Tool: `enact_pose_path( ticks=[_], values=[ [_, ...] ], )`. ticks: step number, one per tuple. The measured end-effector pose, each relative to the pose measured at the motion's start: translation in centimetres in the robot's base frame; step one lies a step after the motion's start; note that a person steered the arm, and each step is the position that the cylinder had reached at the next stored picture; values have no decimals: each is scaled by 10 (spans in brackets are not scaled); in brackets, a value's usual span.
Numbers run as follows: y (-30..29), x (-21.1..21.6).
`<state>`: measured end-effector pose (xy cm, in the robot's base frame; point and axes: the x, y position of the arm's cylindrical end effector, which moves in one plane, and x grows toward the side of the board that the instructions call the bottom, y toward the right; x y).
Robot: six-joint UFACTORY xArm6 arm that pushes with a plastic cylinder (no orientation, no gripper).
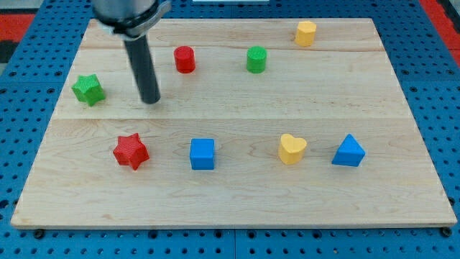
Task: Move the green star diagonally top left to the red circle
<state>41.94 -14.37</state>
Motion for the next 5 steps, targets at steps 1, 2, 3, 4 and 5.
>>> enact_pose_path(
  ticks=[1, 2, 3, 4, 5],
  values=[
    [-37, 25],
    [-83, 32],
    [-108, 12],
    [-123, -11],
    [-98, -24]
  ],
)
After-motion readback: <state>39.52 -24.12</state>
